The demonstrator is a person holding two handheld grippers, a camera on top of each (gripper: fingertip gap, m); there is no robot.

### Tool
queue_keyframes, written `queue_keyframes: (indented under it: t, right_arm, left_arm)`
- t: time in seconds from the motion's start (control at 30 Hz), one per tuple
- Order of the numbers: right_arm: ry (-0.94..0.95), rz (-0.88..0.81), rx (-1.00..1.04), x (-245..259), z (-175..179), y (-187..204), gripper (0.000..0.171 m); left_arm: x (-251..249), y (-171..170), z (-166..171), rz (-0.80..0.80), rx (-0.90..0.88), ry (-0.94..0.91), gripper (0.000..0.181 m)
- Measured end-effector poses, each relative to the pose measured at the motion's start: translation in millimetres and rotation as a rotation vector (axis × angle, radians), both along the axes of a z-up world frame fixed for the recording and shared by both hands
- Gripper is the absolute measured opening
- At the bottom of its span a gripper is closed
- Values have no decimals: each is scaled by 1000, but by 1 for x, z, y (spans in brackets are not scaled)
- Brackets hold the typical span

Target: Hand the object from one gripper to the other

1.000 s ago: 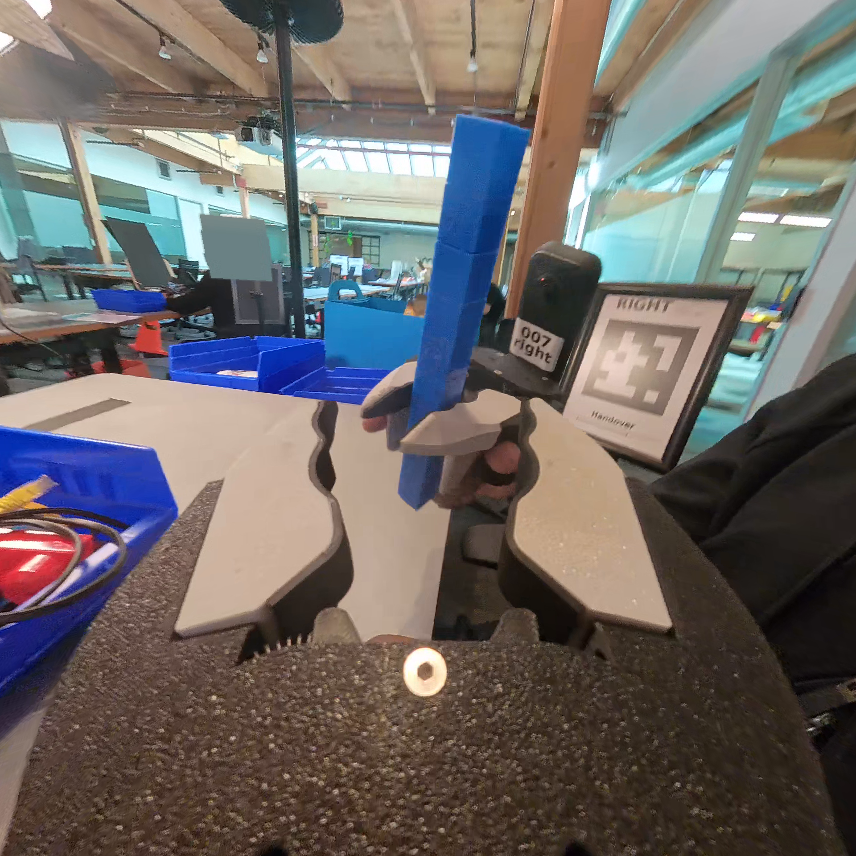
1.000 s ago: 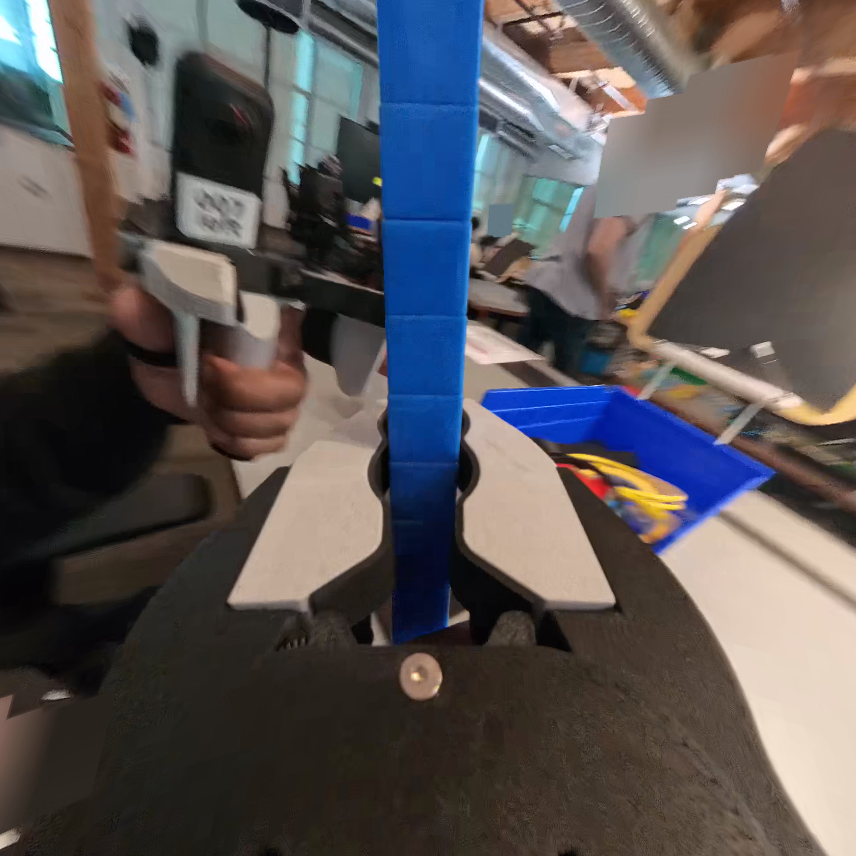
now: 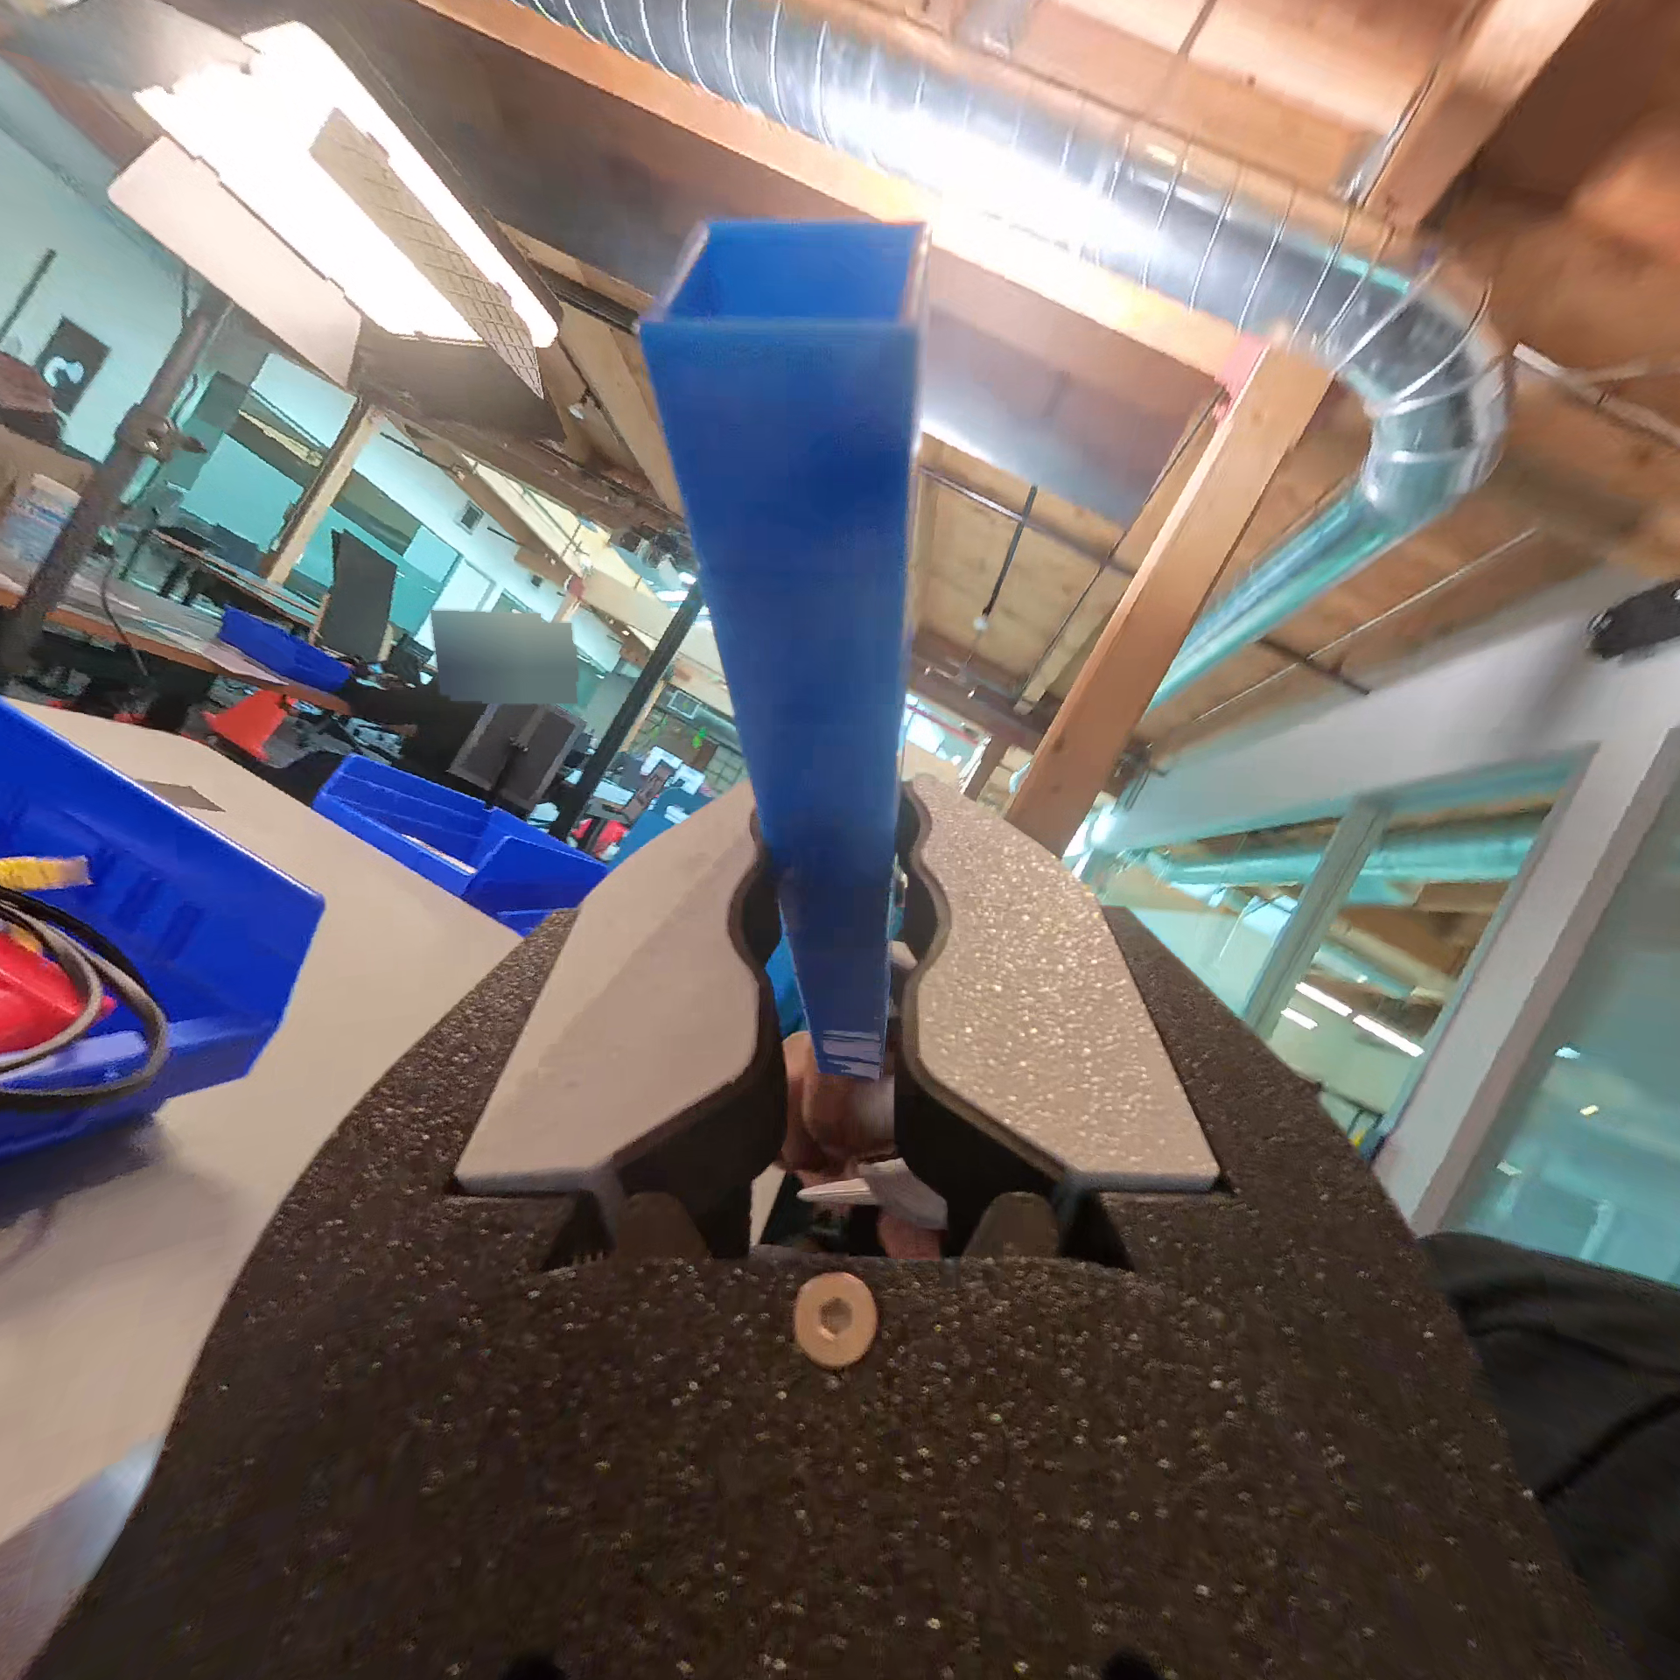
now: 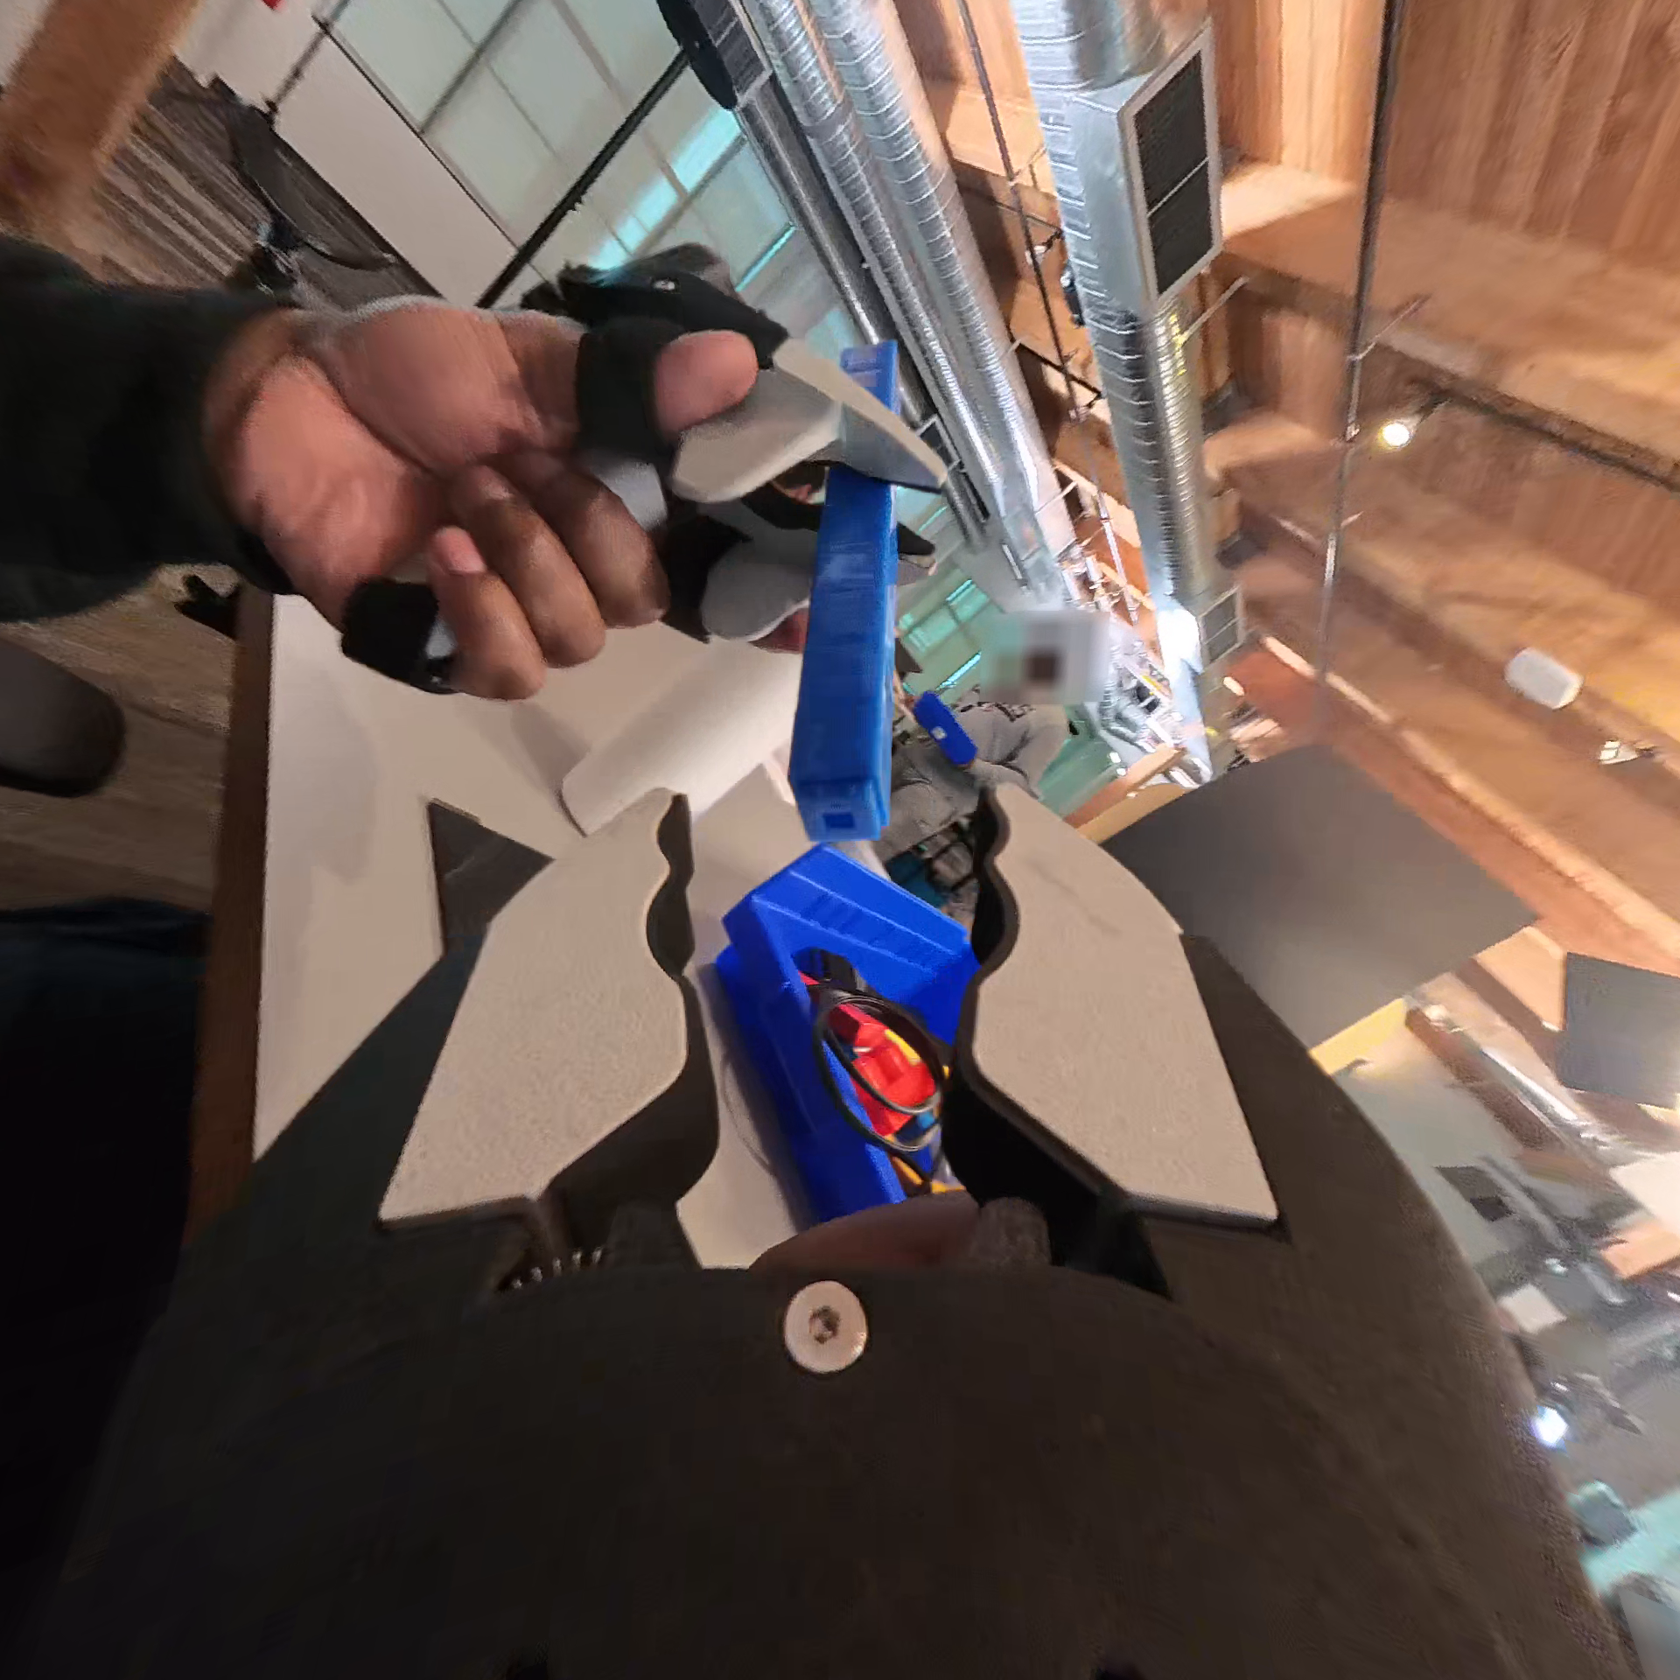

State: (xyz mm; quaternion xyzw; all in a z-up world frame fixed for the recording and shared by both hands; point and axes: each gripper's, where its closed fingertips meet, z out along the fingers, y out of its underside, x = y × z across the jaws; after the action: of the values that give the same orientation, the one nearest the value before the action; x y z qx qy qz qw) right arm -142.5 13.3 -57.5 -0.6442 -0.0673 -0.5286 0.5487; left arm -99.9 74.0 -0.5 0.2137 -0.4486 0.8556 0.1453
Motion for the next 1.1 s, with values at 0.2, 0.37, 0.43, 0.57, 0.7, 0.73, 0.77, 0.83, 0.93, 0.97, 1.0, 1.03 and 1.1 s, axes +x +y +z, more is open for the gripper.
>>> queue_keyframes:
  t: [0.2,0.37,0.43,0.57,0.7,0.73,0.77,0.83,0.93,0.97,1.0,1.03,1.1]
  right_arm:
    - [-88,-57,8,4,0,8,59]
    - [-124,-103,1,8,-2,11,52]
    - [-136,-115,-10,9,-4,12,50]
    - [-143,-123,-12,8,-5,14,48]
    - [-134,-124,-8,8,-3,14,50]
    - [-130,-123,-5,7,-3,14,50]
    - [-129,-123,-2,7,-3,14,49]
    - [-142,-112,9,5,-1,15,45]
    - [-137,-98,20,3,1,15,43]
    - [-133,-94,24,3,2,14,43]
    - [-120,-80,35,1,3,14,43]
    - [-98,-57,51,-1,5,14,43]
    - [-42,2,84,-6,9,13,43]
  left_arm:
    - [-6,-25,-15,-120,-10,114,23]
    - [-25,-57,-30,-240,29,155,24]
    - [-31,-64,-32,-282,35,166,24]
    - [-31,-68,-34,-241,43,148,23]
    - [-30,-65,-29,-183,37,106,23]
    - [-32,-65,-28,-193,30,105,23]
    - [-34,-66,-28,-210,26,107,23]
    - [-37,-68,-28,-240,13,117,23]
    - [-38,-68,-28,-254,21,104,24]
    - [-39,-68,-28,-252,37,85,24]
    - [-40,-69,-29,-242,63,54,25]
    - [-40,-69,-29,-220,93,16,34]
    - [-40,-68,-29,-174,140,-75,55]
